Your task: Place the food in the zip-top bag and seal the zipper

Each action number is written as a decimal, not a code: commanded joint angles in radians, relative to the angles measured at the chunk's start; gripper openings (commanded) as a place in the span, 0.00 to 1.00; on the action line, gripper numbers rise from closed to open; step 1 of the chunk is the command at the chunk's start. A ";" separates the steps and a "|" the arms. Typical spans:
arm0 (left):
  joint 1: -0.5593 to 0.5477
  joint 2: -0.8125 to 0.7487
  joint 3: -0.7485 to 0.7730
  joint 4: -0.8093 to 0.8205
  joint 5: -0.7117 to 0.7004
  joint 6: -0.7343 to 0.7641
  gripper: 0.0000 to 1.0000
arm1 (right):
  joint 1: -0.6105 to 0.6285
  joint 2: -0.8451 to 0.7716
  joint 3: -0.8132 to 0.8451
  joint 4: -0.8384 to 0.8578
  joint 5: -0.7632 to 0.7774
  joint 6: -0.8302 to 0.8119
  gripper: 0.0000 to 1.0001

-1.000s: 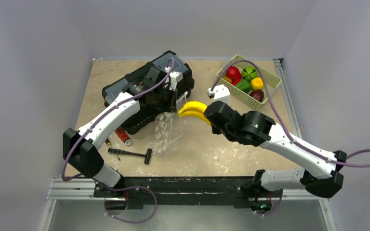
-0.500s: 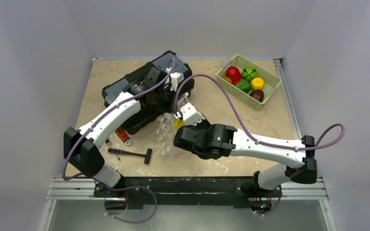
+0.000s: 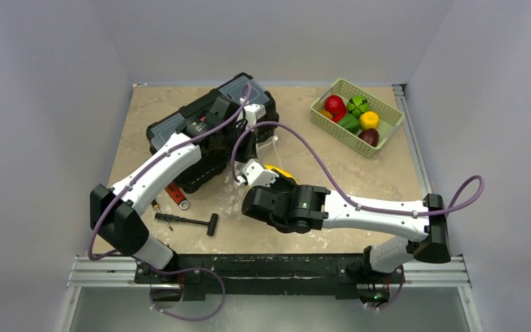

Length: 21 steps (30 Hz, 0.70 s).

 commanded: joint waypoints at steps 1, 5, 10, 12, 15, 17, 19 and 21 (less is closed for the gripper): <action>-0.014 -0.063 0.003 0.054 0.040 -0.010 0.00 | 0.006 -0.020 -0.037 0.148 -0.069 -0.087 0.00; -0.026 -0.054 0.004 0.056 0.095 -0.002 0.00 | 0.006 -0.053 -0.093 0.291 -0.117 -0.174 0.00; -0.054 -0.031 0.010 0.047 0.129 0.008 0.00 | 0.006 -0.032 -0.121 0.384 -0.132 -0.278 0.00; -0.060 -0.023 0.010 0.052 0.154 0.005 0.00 | 0.004 -0.026 -0.133 0.435 -0.134 -0.314 0.00; -0.064 -0.010 0.011 0.058 0.197 0.002 0.00 | -0.003 -0.055 -0.200 0.576 -0.179 -0.394 0.00; -0.069 -0.005 0.012 0.056 0.215 0.006 0.00 | -0.040 -0.089 -0.270 0.693 -0.235 -0.442 0.05; -0.076 -0.004 0.018 0.045 0.215 0.014 0.00 | -0.104 -0.123 -0.313 0.768 -0.311 -0.450 0.07; -0.080 -0.005 0.018 0.039 0.210 0.021 0.00 | -0.156 -0.155 -0.336 0.804 -0.365 -0.433 0.11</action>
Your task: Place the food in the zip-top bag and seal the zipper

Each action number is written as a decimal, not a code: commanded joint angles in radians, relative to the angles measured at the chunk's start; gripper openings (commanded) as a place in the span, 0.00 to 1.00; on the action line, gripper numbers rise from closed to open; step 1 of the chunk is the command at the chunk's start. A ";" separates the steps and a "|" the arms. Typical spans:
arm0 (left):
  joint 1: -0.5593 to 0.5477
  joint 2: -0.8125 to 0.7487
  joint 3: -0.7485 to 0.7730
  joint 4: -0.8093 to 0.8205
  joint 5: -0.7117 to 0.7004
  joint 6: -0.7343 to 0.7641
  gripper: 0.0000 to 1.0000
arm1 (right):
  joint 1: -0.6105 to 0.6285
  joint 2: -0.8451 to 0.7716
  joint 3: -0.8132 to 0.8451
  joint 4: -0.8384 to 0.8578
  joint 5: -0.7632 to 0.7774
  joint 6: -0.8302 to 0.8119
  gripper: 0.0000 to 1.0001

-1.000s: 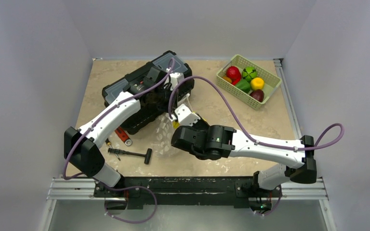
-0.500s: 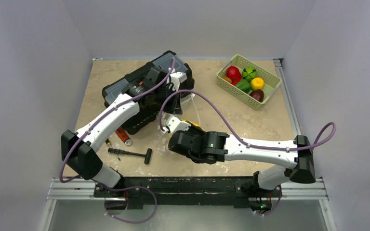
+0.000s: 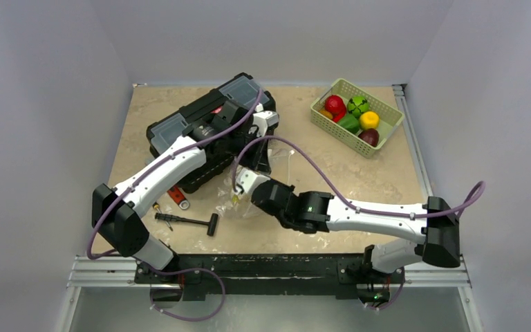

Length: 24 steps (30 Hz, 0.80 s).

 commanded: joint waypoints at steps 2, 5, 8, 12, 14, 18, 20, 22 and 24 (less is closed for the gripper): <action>-0.016 -0.002 0.020 0.012 0.049 0.019 0.00 | -0.105 -0.123 -0.063 0.285 -0.129 -0.037 0.18; -0.018 -0.001 0.022 0.012 0.049 0.019 0.00 | -0.106 -0.144 -0.087 0.323 -0.078 0.009 0.38; -0.017 -0.004 0.023 0.011 0.048 0.017 0.00 | -0.106 -0.158 -0.109 0.338 -0.018 0.092 0.60; -0.018 -0.014 0.021 0.011 0.034 0.016 0.00 | -0.107 -0.183 -0.151 0.343 0.055 0.207 0.63; -0.017 -0.017 0.019 0.013 0.023 0.016 0.00 | -0.106 -0.204 -0.164 0.327 0.064 0.258 0.63; -0.018 -0.023 0.016 0.014 -0.016 0.008 0.00 | -0.106 -0.271 -0.175 0.291 0.062 0.328 0.61; -0.018 -0.033 0.011 0.019 -0.051 0.003 0.00 | -0.106 -0.310 -0.165 0.256 0.045 0.370 0.61; -0.017 -0.040 0.006 0.023 -0.084 -0.002 0.00 | -0.106 -0.335 -0.133 0.205 0.023 0.419 0.61; -0.017 -0.049 0.004 0.019 -0.128 -0.004 0.00 | -0.107 -0.338 -0.079 0.115 0.014 0.504 0.63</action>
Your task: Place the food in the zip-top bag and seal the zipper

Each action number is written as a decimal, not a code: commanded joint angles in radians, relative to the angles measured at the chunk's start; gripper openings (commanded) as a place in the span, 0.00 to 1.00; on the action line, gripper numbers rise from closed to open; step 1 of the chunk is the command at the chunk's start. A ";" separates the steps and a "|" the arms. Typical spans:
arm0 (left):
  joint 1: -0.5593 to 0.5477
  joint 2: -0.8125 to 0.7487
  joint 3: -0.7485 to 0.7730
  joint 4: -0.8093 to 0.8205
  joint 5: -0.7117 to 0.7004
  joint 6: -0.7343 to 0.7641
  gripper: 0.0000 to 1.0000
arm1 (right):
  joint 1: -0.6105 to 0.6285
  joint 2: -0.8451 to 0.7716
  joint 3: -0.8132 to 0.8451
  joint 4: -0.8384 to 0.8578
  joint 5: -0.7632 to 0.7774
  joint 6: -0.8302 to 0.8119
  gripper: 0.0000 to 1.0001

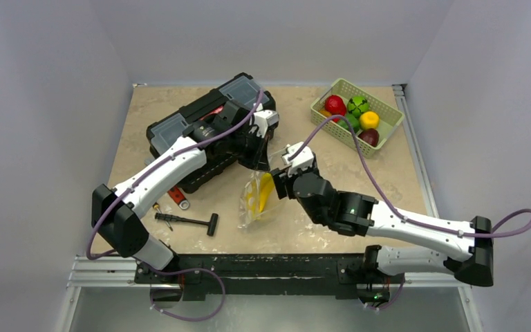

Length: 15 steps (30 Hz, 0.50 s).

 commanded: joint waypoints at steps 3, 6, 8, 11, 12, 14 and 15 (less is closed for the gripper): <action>-0.008 -0.085 -0.003 0.011 -0.201 0.004 0.00 | -0.001 -0.020 0.189 -0.299 0.021 0.327 0.67; -0.013 -0.161 -0.045 0.060 -0.263 0.016 0.00 | -0.027 -0.022 0.248 -0.431 0.052 0.439 0.72; -0.012 -0.197 -0.072 0.096 -0.261 0.016 0.00 | -0.056 -0.052 0.248 -0.431 0.025 0.444 0.72; -0.015 -0.189 -0.054 0.064 -0.273 0.023 0.00 | -0.111 -0.110 0.216 -0.386 -0.022 0.434 0.75; -0.020 -0.183 -0.047 0.054 -0.285 0.034 0.00 | -0.144 -0.122 0.207 -0.382 -0.041 0.434 0.76; -0.031 -0.174 -0.032 0.026 -0.310 0.060 0.00 | -0.225 -0.133 0.187 -0.375 -0.097 0.426 0.77; -0.036 -0.170 -0.027 0.018 -0.317 0.072 0.00 | -0.268 -0.135 0.181 -0.371 -0.129 0.414 0.76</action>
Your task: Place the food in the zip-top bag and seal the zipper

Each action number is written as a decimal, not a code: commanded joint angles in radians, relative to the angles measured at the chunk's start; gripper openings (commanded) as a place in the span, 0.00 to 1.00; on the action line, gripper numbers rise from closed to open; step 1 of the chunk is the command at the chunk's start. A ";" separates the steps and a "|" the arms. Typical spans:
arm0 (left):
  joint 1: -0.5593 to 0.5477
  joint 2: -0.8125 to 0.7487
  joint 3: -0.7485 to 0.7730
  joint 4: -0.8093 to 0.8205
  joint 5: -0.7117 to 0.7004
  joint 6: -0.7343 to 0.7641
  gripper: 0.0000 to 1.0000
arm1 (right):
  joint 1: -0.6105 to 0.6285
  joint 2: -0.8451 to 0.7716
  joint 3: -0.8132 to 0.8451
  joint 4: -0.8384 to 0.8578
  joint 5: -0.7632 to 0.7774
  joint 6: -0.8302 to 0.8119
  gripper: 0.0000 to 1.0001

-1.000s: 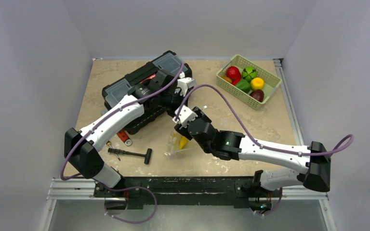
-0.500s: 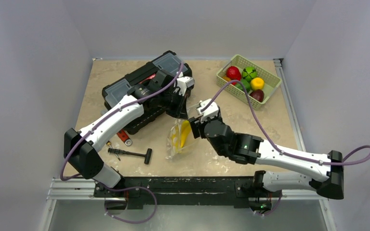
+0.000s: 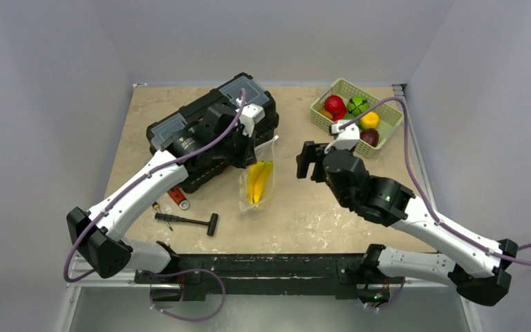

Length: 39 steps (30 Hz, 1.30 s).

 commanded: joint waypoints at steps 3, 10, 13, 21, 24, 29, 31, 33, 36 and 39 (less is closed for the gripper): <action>-0.039 0.044 0.047 -0.022 -0.072 0.065 0.00 | -0.226 -0.021 -0.030 0.028 -0.134 -0.029 0.76; -0.070 0.147 0.184 -0.190 -0.151 0.106 0.00 | -0.486 0.094 0.065 0.023 -0.230 -0.099 0.75; -0.069 0.115 0.079 -0.083 -0.168 0.109 0.00 | -0.629 0.169 0.060 0.075 -0.312 -0.079 0.76; -0.072 0.125 0.043 -0.104 -0.217 0.114 0.00 | -0.832 0.474 0.112 0.230 -0.391 0.000 0.87; -0.071 0.106 0.036 -0.102 -0.234 0.115 0.00 | -0.923 0.598 0.194 0.247 -0.458 0.035 0.89; -0.071 0.103 0.045 -0.108 -0.268 0.127 0.00 | -1.032 0.798 0.345 0.243 -0.593 0.059 0.91; -0.069 0.106 0.048 -0.112 -0.273 0.132 0.00 | -1.037 0.845 0.400 0.235 -0.577 0.041 0.95; -0.069 0.108 0.050 -0.115 -0.281 0.136 0.00 | -1.038 0.878 0.430 0.241 -0.567 0.033 0.96; -0.067 0.114 0.052 -0.117 -0.282 0.138 0.00 | -1.038 0.922 0.449 0.237 -0.598 0.050 0.95; -0.067 0.127 0.057 -0.119 -0.264 0.137 0.00 | -1.037 0.950 0.427 0.261 -0.593 0.058 0.90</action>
